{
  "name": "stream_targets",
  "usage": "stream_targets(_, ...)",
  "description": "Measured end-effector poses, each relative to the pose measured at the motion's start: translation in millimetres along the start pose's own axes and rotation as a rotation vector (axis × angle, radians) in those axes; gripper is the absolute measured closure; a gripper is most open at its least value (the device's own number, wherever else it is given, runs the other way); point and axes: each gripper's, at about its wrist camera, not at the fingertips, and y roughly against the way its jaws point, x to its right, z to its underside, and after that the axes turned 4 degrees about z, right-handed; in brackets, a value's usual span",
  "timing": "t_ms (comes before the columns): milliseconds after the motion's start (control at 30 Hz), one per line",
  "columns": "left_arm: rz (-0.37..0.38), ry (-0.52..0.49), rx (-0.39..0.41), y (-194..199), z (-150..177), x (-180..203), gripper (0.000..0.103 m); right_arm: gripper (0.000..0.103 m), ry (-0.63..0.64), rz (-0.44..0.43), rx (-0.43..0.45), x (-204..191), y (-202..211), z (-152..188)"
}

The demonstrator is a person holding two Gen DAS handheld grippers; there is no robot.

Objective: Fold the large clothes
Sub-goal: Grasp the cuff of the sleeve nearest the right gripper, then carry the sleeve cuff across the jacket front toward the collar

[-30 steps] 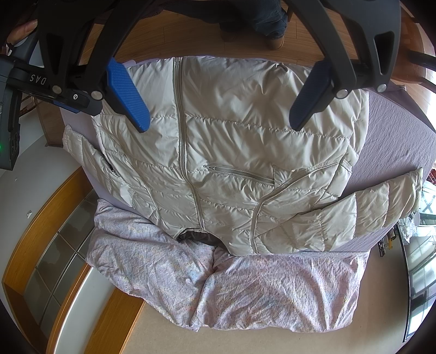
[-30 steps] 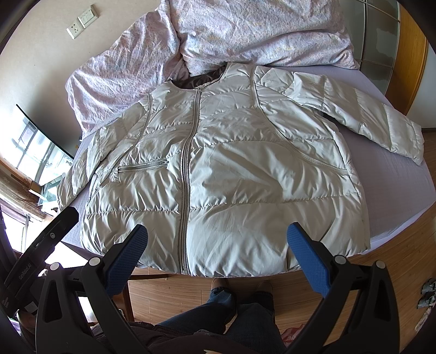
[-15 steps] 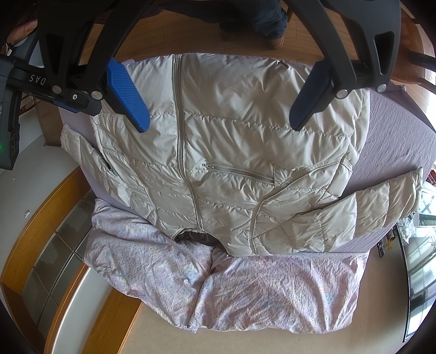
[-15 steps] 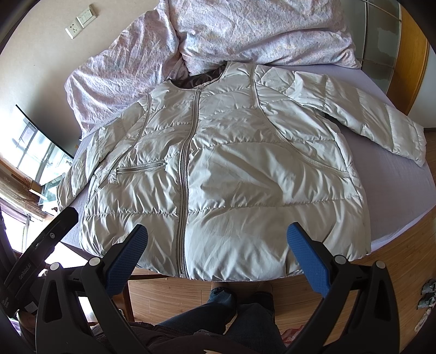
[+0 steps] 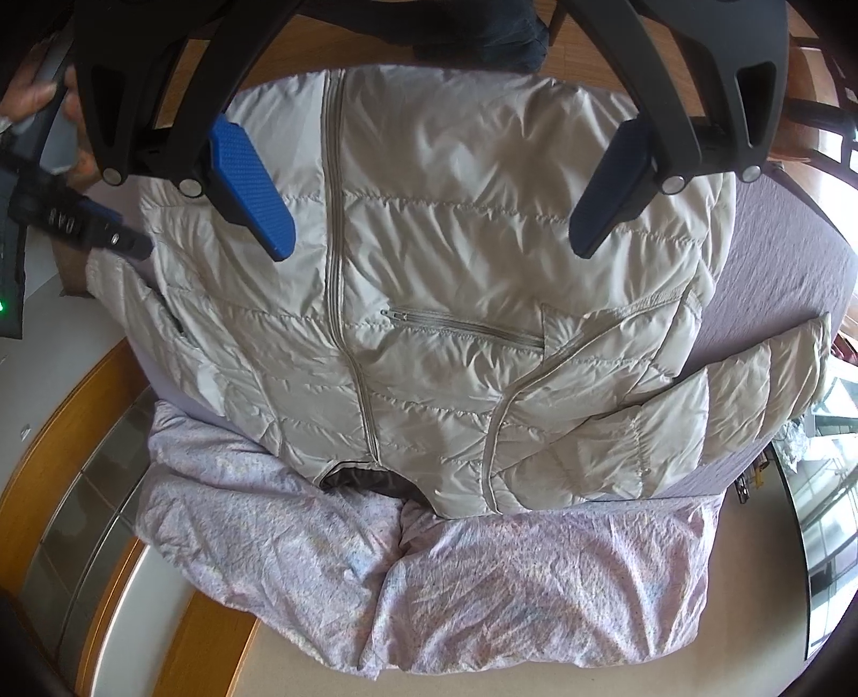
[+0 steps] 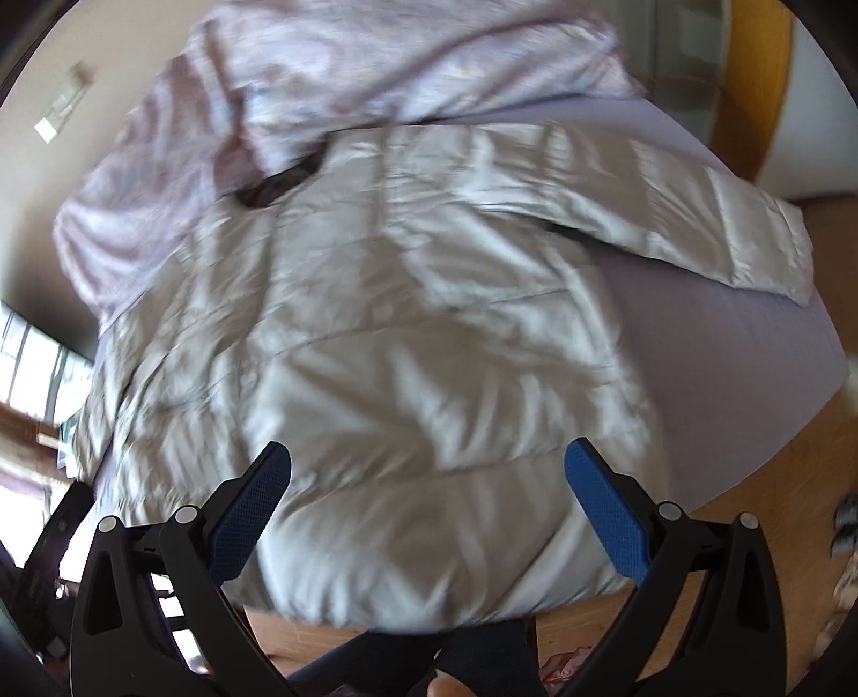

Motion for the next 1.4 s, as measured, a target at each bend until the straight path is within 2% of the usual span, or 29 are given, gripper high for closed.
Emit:
stream_targets(233, -0.056, -0.001, -0.035, -27, -17, 13, 0.002, 0.001, -0.113, 0.128, 0.018, 89, -25, -59)
stream_targets(433, -0.075, 0.011, -0.059, -39, -21, 21, 0.002, 0.012, -0.271, 0.254, 0.041, 192, -39, -97)
stream_targets(600, -0.096, 0.02, -0.071, -43, -19, 26, 0.002, 0.022, -0.464, 0.297, 0.002, 282, -50, -106)
stream_targets(733, -0.104, 0.034, -0.077, -46, -19, 27, 0.002, 0.025, -0.585, 0.292, -0.022, 326, -56, -102)
stream_targets(800, -0.104, 0.034, -0.077, -46, -19, 27, 0.002, 0.027, -0.622, 0.271, -0.03, 337, -62, -101)
stream_targets(933, -0.103, 0.032, -0.077, -46, -19, 27, 0.002, 0.038, -0.65, 0.193, -0.019, 348, -68, -97)
stream_targets(1000, -0.104, 0.033, -0.081, -47, -20, 26, 0.002, 0.044, -0.626, 0.195, -0.013, 347, -69, -99)
stream_targets(1033, -0.104, 0.034, -0.082, -47, -20, 25, 0.002, 0.05, -0.618, 0.187, -0.008, 347, -70, -100)
stream_targets(1233, -0.101, 0.035, -0.084, -51, -28, 10, 0.002, 0.056, -0.585, 0.211, 0.02, 343, -63, -94)
stream_targets(1300, -0.099, 0.035, -0.084, -53, -31, 4, 0.002, 0.066, -0.584, 0.206, 0.031, 340, -65, -94)
stream_targets(1367, -0.099, 0.039, -0.085, -54, -34, -3, 0.002, 0.081, -0.587, 0.193, 0.035, 335, -66, -93)
stream_targets(1400, -0.101, 0.041, -0.086, -55, -37, -7, 0.002, 0.083, -0.595, 0.19, 0.042, 331, -65, -93)
